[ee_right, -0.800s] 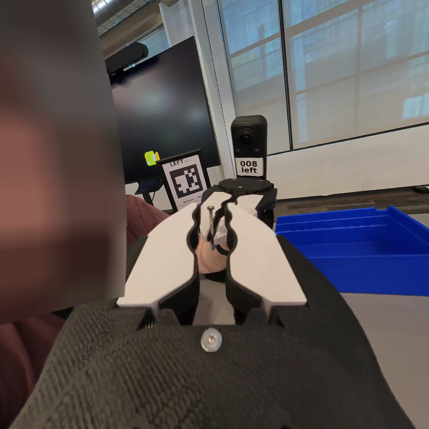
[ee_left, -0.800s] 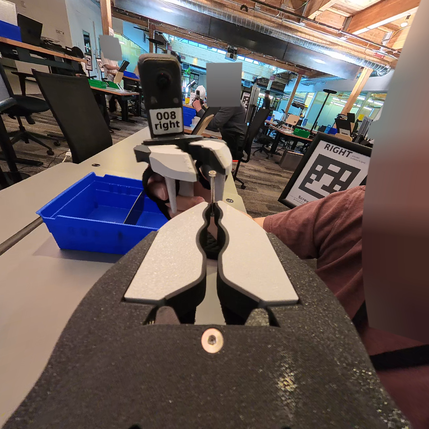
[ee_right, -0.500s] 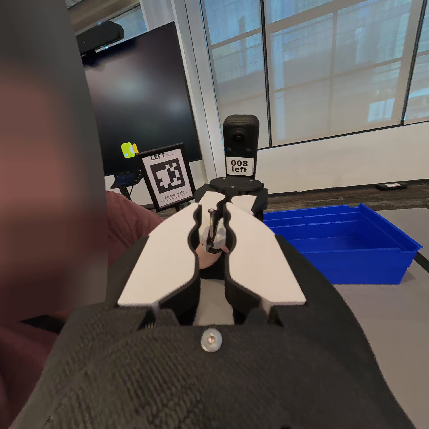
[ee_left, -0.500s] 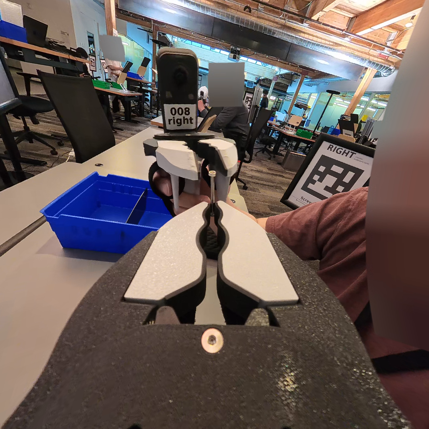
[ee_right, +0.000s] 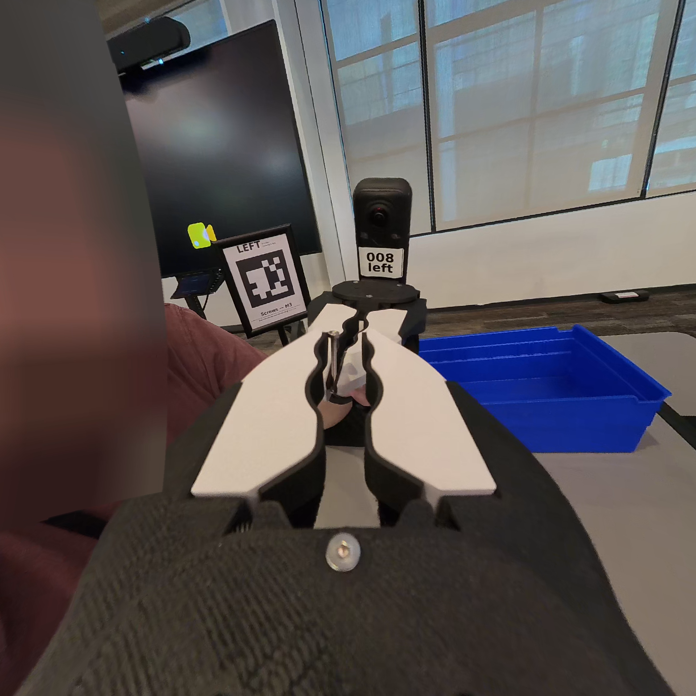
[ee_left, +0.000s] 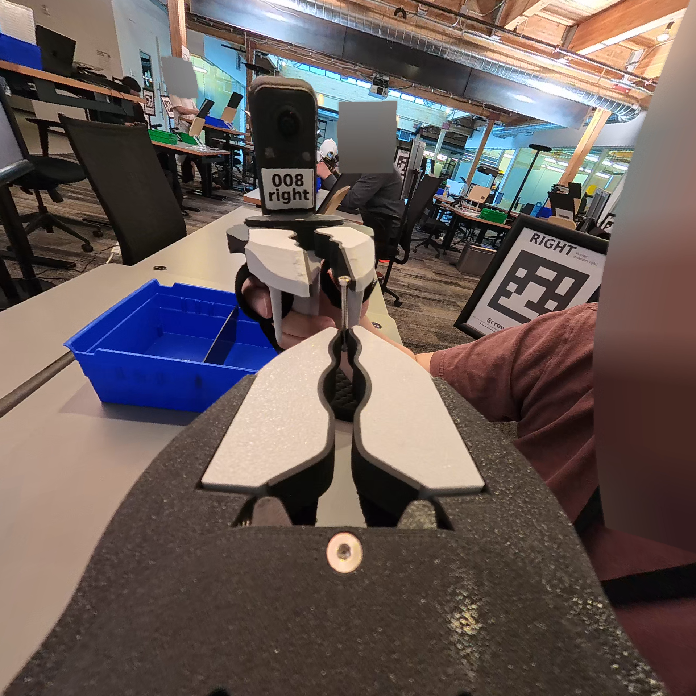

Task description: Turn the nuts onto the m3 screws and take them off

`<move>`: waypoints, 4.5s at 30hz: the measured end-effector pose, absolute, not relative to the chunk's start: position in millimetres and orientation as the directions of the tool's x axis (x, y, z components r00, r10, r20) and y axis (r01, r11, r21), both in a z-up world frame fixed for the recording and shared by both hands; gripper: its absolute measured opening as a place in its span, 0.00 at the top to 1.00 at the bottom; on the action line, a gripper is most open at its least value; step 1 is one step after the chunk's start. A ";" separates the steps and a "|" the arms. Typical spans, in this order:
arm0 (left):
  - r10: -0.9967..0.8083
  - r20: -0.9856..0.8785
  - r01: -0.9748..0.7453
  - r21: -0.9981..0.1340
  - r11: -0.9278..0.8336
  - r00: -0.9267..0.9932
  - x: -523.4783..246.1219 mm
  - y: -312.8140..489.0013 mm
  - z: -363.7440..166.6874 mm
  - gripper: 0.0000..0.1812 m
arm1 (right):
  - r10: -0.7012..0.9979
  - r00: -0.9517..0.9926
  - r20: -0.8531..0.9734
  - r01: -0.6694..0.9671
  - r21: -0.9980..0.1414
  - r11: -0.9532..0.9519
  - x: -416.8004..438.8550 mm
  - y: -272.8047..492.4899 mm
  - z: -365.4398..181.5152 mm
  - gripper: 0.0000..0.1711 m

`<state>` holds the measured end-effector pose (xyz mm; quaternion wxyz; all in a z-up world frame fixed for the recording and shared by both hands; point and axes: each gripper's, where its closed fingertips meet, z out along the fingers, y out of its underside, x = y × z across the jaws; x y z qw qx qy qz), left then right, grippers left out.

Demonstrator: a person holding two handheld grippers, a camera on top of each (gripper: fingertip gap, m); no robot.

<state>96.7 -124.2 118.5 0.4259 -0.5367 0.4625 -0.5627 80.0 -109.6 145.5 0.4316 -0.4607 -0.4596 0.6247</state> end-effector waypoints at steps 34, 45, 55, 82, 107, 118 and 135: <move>-0.964 0.242 -0.054 -0.970 -0.237 -0.110 102.6 -131.0 111.1 0.99 | 0.917 -0.337 -0.213 -0.165 -0.946 -0.280 91.9 -112.6 155.7 0.97; -0.970 0.225 -0.064 -0.974 -0.220 -0.090 95.9 -127.5 114.2 0.99 | 0.810 0.585 0.030 0.729 -0.457 -0.509 311.7 -59.9 -12.3 0.96; -0.968 0.242 -0.074 -0.969 -0.237 -0.070 97.4 -121.2 108.0 0.99 | 0.630 0.766 -0.131 0.643 0.104 -0.759 392.9 -54.2 -130.9 0.96; -0.982 0.179 -0.025 -0.983 -0.181 0.055 91.2 -99.0 110.8 0.99 | 0.989 0.042 -0.143 -0.140 -0.981 -0.136 95.4 -86.9 157.7 0.91; -0.960 0.263 -0.029 -0.963 -0.267 0.099 73.3 -84.1 114.9 0.96 | 0.892 0.446 -0.081 0.260 -0.941 -0.215 163.6 5.8 79.8 0.98; -0.949 0.277 -0.094 -0.952 -0.293 0.149 56.4 -77.1 113.2 0.98 | 0.356 0.919 0.171 0.394 -0.315 -0.864 382.4 93.7 -116.0 0.97; -0.488 0.206 -0.245 -0.665 -0.706 0.848 -158.6 3.2 23.8 0.95 | 0.380 0.903 0.199 0.400 -0.712 -0.578 347.6 87.7 7.6 0.90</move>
